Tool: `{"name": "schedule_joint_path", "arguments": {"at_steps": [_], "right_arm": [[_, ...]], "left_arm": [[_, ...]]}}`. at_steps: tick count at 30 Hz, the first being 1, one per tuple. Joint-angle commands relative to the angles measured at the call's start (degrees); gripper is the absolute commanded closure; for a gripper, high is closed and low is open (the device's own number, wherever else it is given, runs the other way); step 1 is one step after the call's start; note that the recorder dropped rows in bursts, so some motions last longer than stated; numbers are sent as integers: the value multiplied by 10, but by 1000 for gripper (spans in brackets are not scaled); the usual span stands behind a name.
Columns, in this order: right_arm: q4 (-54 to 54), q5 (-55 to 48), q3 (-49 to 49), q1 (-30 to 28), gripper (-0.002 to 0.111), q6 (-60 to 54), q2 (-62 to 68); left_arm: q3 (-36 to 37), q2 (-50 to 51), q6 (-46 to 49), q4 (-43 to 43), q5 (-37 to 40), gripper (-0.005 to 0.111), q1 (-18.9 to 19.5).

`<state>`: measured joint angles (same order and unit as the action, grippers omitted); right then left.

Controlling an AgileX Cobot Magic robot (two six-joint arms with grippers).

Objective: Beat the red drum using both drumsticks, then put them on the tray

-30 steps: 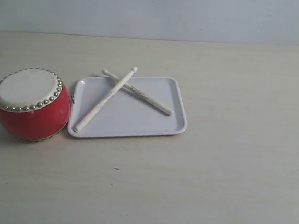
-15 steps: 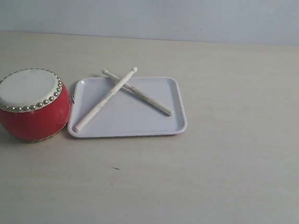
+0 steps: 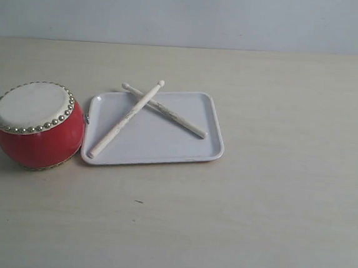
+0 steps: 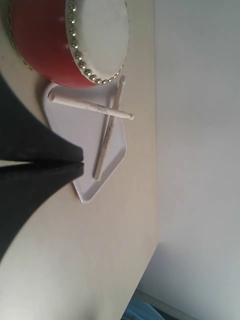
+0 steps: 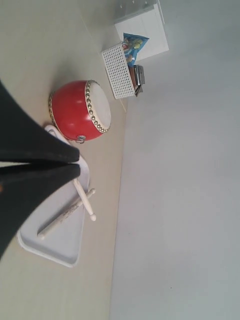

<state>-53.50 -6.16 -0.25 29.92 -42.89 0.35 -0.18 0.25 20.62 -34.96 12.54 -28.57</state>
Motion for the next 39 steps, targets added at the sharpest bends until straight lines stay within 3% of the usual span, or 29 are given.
{"name": "schedule_joint_path", "arguments": {"at_steps": [1, 6, 8, 12, 19, 28, 33, 39], "right_arm": [[-2, -2, 2, 1, 108, -5, -3], [-2, -2, 2, 1, 108, -5, -3], [-2, -2, 2, 1, 108, -5, -3], [-2, -2, 2, 1, 108, -5, -3], [-2, -2, 2, 1, 108, -5, -3], [-2, -2, 2, 1, 108, -5, -3], [-2, -2, 2, 1, 108, -5, -3], [-2, -2, 2, 1, 108, -5, -3]], "left_arm": [[2, -2, 3, 1, 7, 106, 0], [2, -2, -33, 65, 17, 106, 0], [2, -2, -124, 164, 28, 106, 0], [2, -2, -245, 244, 28, 106, 2], [2, -2, -242, 241, 71, 106, 57], [2, -2, -237, 243, 73, 106, 143], [2, -2, -189, 244, 74, 106, 189], [2, -2, -189, 245, 74, 106, 223]]}}
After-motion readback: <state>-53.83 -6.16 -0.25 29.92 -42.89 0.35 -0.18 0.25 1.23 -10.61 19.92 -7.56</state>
